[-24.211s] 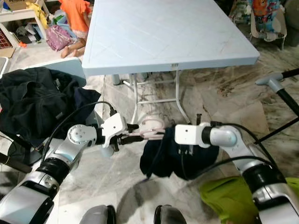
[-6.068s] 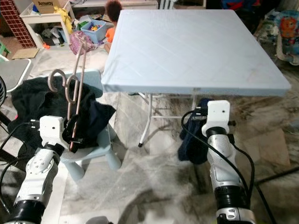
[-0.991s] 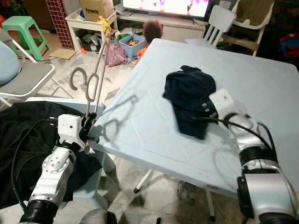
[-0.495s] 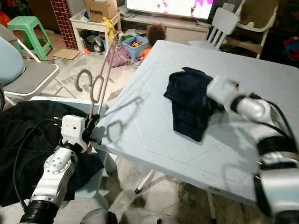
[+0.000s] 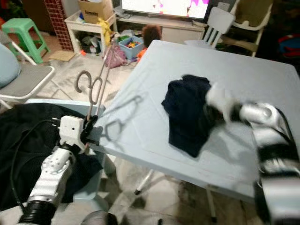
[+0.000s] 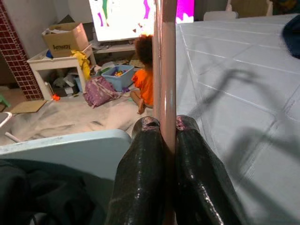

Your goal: Hang hanger

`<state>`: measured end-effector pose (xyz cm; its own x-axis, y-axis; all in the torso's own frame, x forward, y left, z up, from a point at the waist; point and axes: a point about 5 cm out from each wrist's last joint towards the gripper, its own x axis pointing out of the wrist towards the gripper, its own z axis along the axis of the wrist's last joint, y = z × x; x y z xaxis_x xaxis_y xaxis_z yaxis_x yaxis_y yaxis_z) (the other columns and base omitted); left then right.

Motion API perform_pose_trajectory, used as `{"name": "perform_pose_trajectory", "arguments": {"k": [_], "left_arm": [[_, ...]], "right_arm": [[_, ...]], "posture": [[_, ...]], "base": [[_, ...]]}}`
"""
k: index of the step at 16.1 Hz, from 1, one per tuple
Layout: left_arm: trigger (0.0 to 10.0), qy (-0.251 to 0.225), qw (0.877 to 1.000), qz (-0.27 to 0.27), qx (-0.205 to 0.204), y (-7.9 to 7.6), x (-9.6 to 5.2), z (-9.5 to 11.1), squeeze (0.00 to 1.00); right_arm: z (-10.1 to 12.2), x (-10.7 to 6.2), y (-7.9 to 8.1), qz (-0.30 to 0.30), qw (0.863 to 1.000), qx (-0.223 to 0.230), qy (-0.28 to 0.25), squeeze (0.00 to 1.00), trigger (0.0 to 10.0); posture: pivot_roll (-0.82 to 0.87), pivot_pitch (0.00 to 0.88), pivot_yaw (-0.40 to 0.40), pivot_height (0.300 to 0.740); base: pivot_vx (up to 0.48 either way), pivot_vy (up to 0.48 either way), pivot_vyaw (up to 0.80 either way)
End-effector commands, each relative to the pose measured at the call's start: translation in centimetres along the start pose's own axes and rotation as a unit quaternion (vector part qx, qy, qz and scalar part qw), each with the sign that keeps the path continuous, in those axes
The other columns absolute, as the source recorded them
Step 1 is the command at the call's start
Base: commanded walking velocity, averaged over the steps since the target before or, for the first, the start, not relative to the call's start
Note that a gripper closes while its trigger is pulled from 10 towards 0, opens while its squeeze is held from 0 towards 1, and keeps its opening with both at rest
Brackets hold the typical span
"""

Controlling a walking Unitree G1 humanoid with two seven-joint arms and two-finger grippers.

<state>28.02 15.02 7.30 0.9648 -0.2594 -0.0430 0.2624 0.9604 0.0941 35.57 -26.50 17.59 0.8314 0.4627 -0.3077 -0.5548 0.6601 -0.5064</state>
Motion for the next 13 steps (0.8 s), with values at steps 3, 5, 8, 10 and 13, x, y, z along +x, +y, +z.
{"name": "perform_pose_trajectory", "arguments": {"k": [3,5,8,10,13], "left_arm": [[10.0,0.002,1.000,-0.030,0.006,-1.2,0.4,0.1,0.00],[10.0,0.002,1.000,-0.029,0.007,-1.1,0.4,0.1,0.00],[10.0,0.007,1.000,-0.028,0.009,-1.0,0.3,-0.1,0.00],[10.0,0.010,0.999,-0.032,0.009,-1.1,0.3,-0.2,0.00],[10.0,0.014,0.999,-0.036,0.010,-1.3,0.3,-0.3,0.00]], "right_arm": [[0.2,-0.8,-5.0,-0.298,0.931,0.213,0.005,1.00,10.0],[-0.8,-1.9,-6.1,-0.384,0.877,0.287,0.020,0.99,10.0],[-0.4,-0.6,-4.4,-0.254,0.961,0.052,0.100,0.73,10.0],[-1.4,-0.4,-0.8,-0.045,0.988,-0.101,0.107,0.73,10.0],[-0.6,-1.4,1.2,0.107,0.994,-0.007,0.036,0.44,10.0]], "posture": [[-0.02,0.000,0.001,0.740],[-0.02,0.000,0.001,0.740],[-0.02,0.000,-0.002,0.740],[-0.02,0.000,-0.001,0.740],[-0.02,0.000,0.003,0.740]], "base": [[0.000,0.000,0.00],[0.000,0.000,0.00],[0.000,0.000,0.00],[0.000,0.000,0.00],[0.000,0.000,0.00]]}}
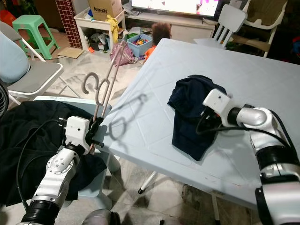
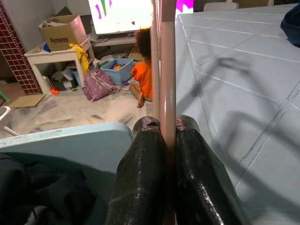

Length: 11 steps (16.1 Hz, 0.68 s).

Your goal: Hang hanger

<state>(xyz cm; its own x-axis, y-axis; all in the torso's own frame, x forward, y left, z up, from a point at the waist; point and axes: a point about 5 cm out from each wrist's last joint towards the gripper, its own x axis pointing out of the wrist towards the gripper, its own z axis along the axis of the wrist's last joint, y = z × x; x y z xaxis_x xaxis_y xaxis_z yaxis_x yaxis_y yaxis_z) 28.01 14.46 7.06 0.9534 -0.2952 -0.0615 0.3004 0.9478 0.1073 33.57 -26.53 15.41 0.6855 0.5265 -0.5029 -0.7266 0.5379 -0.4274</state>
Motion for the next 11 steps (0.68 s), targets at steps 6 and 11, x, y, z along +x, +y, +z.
{"name": "perform_pose_trajectory", "arguments": {"k": [6,11], "left_arm": [[10.0,0.010,1.000,-0.019,0.004,-0.8,0.2,-0.2,0.00],[10.0,0.010,1.000,-0.020,0.005,-0.9,0.3,-0.1,0.00]], "right_arm": [[1.6,-3.3,-1.4,0.068,0.997,-0.012,-0.015,0.00,10.0],[2.7,-1.0,3.1,0.188,0.976,0.051,-0.092,0.00,10.0]], "posture": [[-0.02,0.000,0.001,0.740],[-0.02,0.000,0.001,0.740]], "base": [[0.000,0.000,0.00],[0.000,0.000,0.00]]}}
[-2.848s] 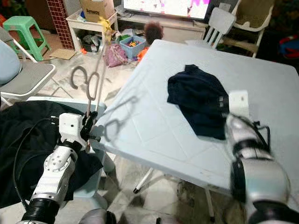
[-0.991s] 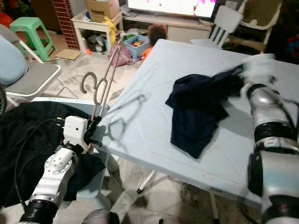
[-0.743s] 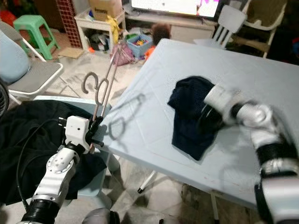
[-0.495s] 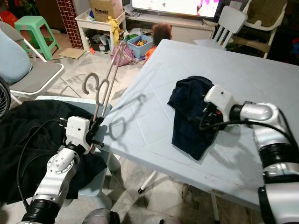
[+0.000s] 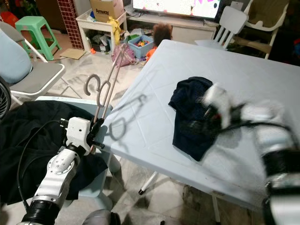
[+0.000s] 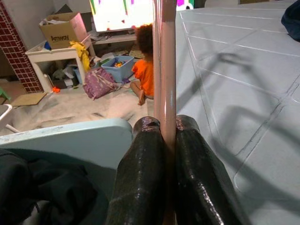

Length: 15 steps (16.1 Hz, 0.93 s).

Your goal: Hang hanger

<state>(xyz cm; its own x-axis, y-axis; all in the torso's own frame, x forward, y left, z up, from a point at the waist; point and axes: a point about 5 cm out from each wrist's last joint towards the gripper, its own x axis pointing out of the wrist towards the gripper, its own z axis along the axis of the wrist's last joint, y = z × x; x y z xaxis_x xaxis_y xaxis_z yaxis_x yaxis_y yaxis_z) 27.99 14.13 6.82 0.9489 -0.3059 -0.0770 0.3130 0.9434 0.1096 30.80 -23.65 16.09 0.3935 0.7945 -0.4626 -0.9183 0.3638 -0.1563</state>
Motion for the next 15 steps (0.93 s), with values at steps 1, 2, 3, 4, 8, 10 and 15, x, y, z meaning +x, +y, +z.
{"name": "perform_pose_trajectory", "arguments": {"k": [1,2,3,4,8,10,15], "left_arm": [[10.0,0.003,1.000,-0.014,0.004,-0.5,0.3,0.1,0.00],[10.0,0.003,1.000,-0.013,0.004,-0.5,0.2,0.1,0.00],[10.0,0.005,1.000,-0.012,0.005,-0.3,0.1,0.0,0.00],[10.0,0.005,1.000,-0.011,0.006,-0.3,0.1,0.0,0.00],[10.0,0.003,1.000,-0.014,0.006,-0.4,0.3,0.1,0.00],[10.0,0.003,1.000,-0.014,0.006,-0.5,0.2,0.1,0.00],[10.0,0.004,1.000,-0.015,0.006,-0.5,0.3,0.1,0.00]], "right_arm": [[-0.9,0.5,0.9,0.031,0.999,0.004,0.023,0.00,10.0],[-1.8,0.8,1.3,0.031,0.998,0.014,0.045,0.00,10.0],[-4.6,1.2,1.8,0.019,0.993,0.027,0.116,0.00,10.0],[-5.4,1.3,2.1,0.010,0.990,0.037,0.138,0.00,10.0],[-8.4,1.7,0.0,-0.165,0.958,0.046,0.232,0.00,10.0],[-7.9,1.3,-2.4,-0.313,0.921,0.076,0.220,0.00,10.0],[-4.4,1.5,-6.0,-0.525,0.832,0.127,0.128,0.00,10.0]], "posture": [[-0.01,0.000,0.001,0.740],[-0.01,0.000,0.001,0.740],[-0.01,0.000,0.001,0.740],[-0.01,0.000,0.002,0.740],[-0.01,0.000,0.003,0.740],[-0.01,0.000,0.003,0.740],[0.00,0.000,0.002,0.740]], "base": [[0.000,0.000,0.00],[0.000,0.000,0.00],[0.000,0.000,0.00],[0.000,0.000,0.00],[0.000,0.000,0.00],[0.000,0.000,0.00],[0.000,0.000,0.00]]}}
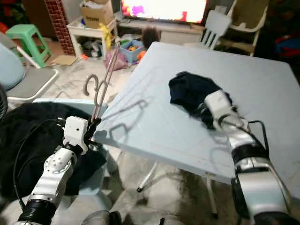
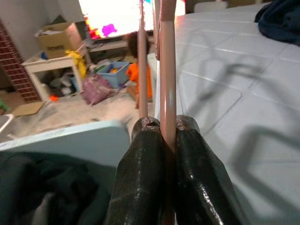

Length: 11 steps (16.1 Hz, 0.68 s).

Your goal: Hang hanger

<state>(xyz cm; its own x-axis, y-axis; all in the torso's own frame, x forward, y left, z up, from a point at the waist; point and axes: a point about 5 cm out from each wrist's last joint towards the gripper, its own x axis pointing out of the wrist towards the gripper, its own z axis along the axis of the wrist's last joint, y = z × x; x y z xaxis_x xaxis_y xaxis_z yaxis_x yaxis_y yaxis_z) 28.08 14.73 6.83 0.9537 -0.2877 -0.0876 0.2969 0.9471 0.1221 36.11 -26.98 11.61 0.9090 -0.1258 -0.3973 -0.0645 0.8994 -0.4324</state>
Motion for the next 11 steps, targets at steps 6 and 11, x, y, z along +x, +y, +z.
{"name": "perform_pose_trajectory", "arguments": {"k": [6,11], "left_arm": [[10.0,-0.001,1.000,-0.019,-0.001,-1.3,0.2,0.0,0.00],[10.0,0.010,1.000,-0.016,-0.008,-1.5,0.0,-0.3,0.00]], "right_arm": [[2.8,0.3,-0.7,-0.099,0.991,0.068,-0.051,0.00,10.0],[0.7,-1.2,1.1,-0.073,0.984,0.079,-0.144,0.00,10.0]], "posture": [[0.00,0.000,-0.008,0.740],[-0.01,0.000,-0.010,0.740]], "base": [[0.000,0.000,0.00],[0.000,0.000,0.00]]}}
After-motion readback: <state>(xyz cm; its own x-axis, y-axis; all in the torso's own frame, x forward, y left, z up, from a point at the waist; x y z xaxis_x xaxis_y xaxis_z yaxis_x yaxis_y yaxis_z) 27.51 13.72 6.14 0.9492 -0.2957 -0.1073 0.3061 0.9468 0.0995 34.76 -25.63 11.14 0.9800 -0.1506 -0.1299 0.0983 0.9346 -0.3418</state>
